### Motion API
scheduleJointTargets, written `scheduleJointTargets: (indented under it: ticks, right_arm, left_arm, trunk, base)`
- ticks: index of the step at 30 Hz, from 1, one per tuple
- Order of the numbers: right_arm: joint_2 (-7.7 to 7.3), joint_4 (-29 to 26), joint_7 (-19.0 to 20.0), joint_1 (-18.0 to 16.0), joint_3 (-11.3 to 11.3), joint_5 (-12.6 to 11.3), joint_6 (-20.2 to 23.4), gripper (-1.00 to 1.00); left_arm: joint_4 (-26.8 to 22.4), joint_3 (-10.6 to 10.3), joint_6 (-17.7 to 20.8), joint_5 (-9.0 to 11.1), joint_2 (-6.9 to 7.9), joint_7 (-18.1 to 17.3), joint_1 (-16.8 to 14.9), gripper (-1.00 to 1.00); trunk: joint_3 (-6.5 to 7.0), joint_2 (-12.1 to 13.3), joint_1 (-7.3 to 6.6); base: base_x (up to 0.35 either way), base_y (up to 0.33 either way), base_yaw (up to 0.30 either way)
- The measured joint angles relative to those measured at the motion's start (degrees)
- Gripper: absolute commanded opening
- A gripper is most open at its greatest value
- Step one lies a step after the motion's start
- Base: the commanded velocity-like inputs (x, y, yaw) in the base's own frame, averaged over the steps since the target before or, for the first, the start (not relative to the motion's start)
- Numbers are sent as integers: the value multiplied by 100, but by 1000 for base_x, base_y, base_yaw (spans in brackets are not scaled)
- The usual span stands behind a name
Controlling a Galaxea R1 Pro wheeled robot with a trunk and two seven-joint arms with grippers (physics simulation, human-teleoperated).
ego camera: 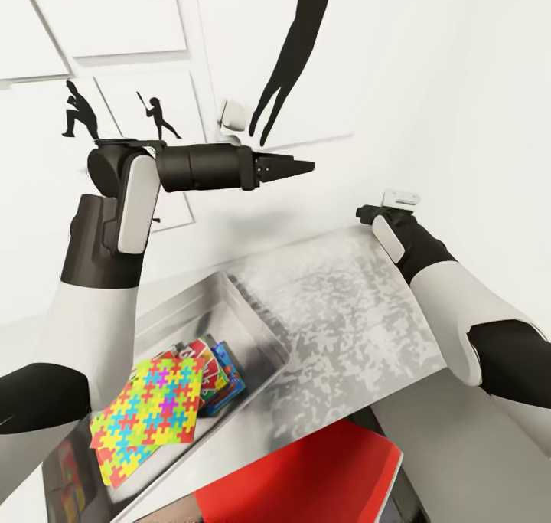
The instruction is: Put all the toys in the child's room - the three board games (two on the bed and one on the table), the two jigsaw puzzles on the table, and the tennis ball on the table - inside the toy box on the table in the child's room.
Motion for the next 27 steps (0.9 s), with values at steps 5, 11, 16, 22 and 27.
scheduleJointTargets:
  ticks: [5, 11, 16, 22, 27]
  right_arm:
    - [0, 2, 0, 0, -1, 0, 0, 100]
    - [0, 2, -2, -1, -5, 0, 0, 100]
    - [-3, 0, 0, -12, -7, 1, 4, 100]
    - [-23, -4, 0, -104, 0, 1, 14, 100]
    - [-32, -3, 0, -124, 1, 0, 15, 100]
  left_arm:
    - [41, -109, 0, -8, -105, 0, -202, 100]
    - [166, -437, 0, -13, -270, 0, -533, 100]
    - [395, -653, 0, -27, -441, 0, -784, 100]
    - [505, -725, 0, -31, -487, -1, -939, 100]
    - [520, -737, 0, -33, -484, 6, -961, 100]
  trunk:
    - [-47, 0, 0]
    - [-104, 0, 0]
    - [-151, 0, 0]
    - [-207, 0, 0]
    - [-254, 0, 0]
  base:
    - [0, 0, 0]
    - [0, 0, 0]
    - [0, 0, 0]
    - [0, 0, 0]
    - [0, 0, 0]
